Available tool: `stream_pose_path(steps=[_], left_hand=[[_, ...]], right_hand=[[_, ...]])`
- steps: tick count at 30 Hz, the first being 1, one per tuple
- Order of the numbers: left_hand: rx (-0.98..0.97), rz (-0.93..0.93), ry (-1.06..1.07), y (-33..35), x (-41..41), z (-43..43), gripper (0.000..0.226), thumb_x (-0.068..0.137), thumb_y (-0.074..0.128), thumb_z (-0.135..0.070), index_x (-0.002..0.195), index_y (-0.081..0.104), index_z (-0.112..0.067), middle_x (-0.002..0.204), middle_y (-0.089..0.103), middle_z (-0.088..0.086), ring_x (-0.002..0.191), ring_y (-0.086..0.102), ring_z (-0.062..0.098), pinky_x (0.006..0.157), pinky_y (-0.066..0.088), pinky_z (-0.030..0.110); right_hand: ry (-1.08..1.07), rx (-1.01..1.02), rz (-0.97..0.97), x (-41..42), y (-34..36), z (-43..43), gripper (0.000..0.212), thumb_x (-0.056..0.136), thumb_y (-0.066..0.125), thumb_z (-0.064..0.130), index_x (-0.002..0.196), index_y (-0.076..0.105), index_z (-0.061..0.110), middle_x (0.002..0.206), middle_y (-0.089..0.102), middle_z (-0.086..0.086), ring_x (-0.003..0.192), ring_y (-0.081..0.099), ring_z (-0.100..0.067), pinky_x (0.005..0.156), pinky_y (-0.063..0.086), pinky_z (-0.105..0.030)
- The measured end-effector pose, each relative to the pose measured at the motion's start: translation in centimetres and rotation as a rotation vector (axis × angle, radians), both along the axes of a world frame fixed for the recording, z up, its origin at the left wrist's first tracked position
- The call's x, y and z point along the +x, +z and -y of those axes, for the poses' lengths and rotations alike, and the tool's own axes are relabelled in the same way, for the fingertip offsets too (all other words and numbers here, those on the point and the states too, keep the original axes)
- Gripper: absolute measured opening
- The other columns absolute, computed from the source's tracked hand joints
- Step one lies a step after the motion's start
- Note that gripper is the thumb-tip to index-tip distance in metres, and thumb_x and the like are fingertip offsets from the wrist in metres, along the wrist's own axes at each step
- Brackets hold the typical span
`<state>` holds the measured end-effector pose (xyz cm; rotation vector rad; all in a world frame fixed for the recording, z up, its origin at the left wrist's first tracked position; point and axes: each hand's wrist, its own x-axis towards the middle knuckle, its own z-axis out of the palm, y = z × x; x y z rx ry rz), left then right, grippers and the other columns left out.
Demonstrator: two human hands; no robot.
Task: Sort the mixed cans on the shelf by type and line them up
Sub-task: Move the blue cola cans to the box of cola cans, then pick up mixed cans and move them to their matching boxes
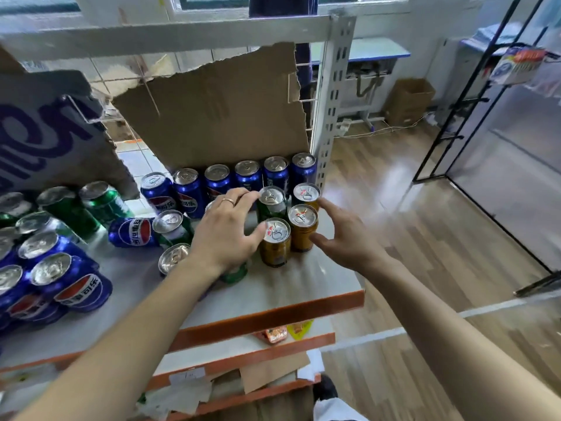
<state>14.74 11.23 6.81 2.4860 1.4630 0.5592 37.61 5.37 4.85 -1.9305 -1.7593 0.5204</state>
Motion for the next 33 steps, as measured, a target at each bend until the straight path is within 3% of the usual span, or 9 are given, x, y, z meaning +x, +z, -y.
stream_pose_path(steps=[4, 7, 11, 13, 19, 21, 25, 29, 33], left_hand=[[-0.076, -0.052, 0.102, -0.2, 2.6, -1.8, 0.068, 0.091, 0.059, -0.047, 0.149, 0.037, -0.02, 0.149, 0.044, 0.004, 0.136, 0.041, 0.024, 0.11, 0.037, 0.044], [-0.208, -0.027, 0.172, -0.1, 4.5, -3.0, 0.074, 0.093, 0.061, -0.043, 0.154, 0.027, -0.019, 0.153, 0.038, 0.008, 0.139, 0.037, 0.027, 0.112, 0.033, 0.044], [-0.385, 0.02, 0.221, 0.2, 6.6, -4.4, 0.084, 0.094, 0.065, -0.038, 0.158, 0.015, -0.017, 0.159, 0.031, 0.011, 0.146, 0.027, 0.028, 0.116, 0.027, 0.039], [-0.462, 0.028, 0.275, -0.1, 7.4, -4.9, 0.089, 0.092, 0.066, -0.041, 0.158, 0.012, -0.016, 0.16, 0.03, 0.011, 0.147, 0.028, 0.029, 0.116, 0.028, 0.04], [-0.423, 0.097, 0.408, -0.6, 7.7, -5.0, 0.071, 0.077, 0.081, -0.045, 0.133, 0.05, -0.015, 0.128, 0.061, 0.005, 0.113, 0.057, 0.022, 0.085, 0.042, 0.03], [-0.4, 0.15, 0.433, -0.4, 7.5, -4.9, 0.07, 0.071, 0.085, -0.045, 0.127, 0.056, -0.017, 0.121, 0.065, 0.002, 0.106, 0.059, 0.019, 0.083, 0.043, 0.029], [-0.324, 0.37, 0.492, 1.7, 7.1, -4.5, 0.064, 0.068, 0.087, -0.048, 0.119, 0.062, -0.021, 0.11, 0.066, -0.006, 0.093, 0.063, 0.011, 0.076, 0.047, 0.022], [-0.29, 0.75, 0.44, 4.5, 5.3, -4.5, 0.051, 0.062, 0.092, -0.04, 0.105, 0.07, -0.022, 0.1, 0.074, -0.003, 0.096, 0.07, 0.015, 0.083, 0.056, 0.029], [-0.372, 1.181, 0.392, 6.2, 3.0, -3.3, 0.056, 0.057, 0.094, -0.036, 0.105, 0.073, -0.017, 0.098, 0.075, 0.008, 0.095, 0.072, 0.026, 0.083, 0.058, 0.042]], right_hand=[[0.036, -0.017, -0.034, 1.3, -1.3, -2.0, 0.072, 0.082, 0.07, 0.032, 0.145, 0.037, 0.02, 0.138, 0.057, -0.004, 0.125, 0.052, -0.026, 0.102, 0.045, -0.045], [0.073, -0.03, -0.116, 1.5, -2.2, -3.0, 0.061, 0.08, 0.071, 0.028, 0.135, 0.045, 0.021, 0.127, 0.062, 0.0, 0.115, 0.059, -0.022, 0.096, 0.049, -0.038], [0.072, -0.076, -0.11, 1.5, -3.5, -3.9, 0.07, 0.065, 0.07, 0.052, 0.126, 0.048, 0.026, 0.12, 0.064, 0.004, 0.108, 0.062, -0.022, 0.087, 0.052, -0.039], [0.064, -0.079, -0.089, 1.4, -4.2, -4.2, 0.071, 0.066, 0.077, 0.049, 0.125, 0.048, 0.025, 0.119, 0.064, 0.002, 0.108, 0.061, -0.024, 0.085, 0.052, -0.039], [0.095, 0.018, -0.085, 2.0, -5.1, -4.9, 0.065, 0.066, 0.078, 0.049, 0.12, 0.052, 0.023, 0.114, 0.065, 0.001, 0.101, 0.063, -0.022, 0.08, 0.053, -0.037], [0.128, 0.047, -0.116, 2.7, -4.9, -4.9, 0.066, 0.063, 0.077, 0.053, 0.118, 0.056, 0.024, 0.11, 0.068, 0.002, 0.097, 0.064, -0.019, 0.077, 0.053, -0.035], [0.212, 0.198, -0.251, 4.0, -3.0, -5.2, 0.064, 0.064, 0.073, 0.059, 0.117, 0.06, 0.024, 0.106, 0.068, 0.009, 0.094, 0.062, -0.009, 0.079, 0.055, -0.033], [0.262, 0.34, -0.496, 4.5, 1.1, -5.9, 0.059, 0.073, 0.074, 0.042, 0.127, 0.058, 0.024, 0.109, 0.066, 0.014, 0.099, 0.062, -0.001, 0.084, 0.049, -0.011], [0.288, 0.237, -0.892, 3.4, 4.5, -6.8, 0.038, 0.083, 0.065, 0.029, 0.121, 0.058, 0.026, 0.109, 0.067, -0.001, 0.103, 0.066, -0.014, 0.085, 0.057, -0.03]])
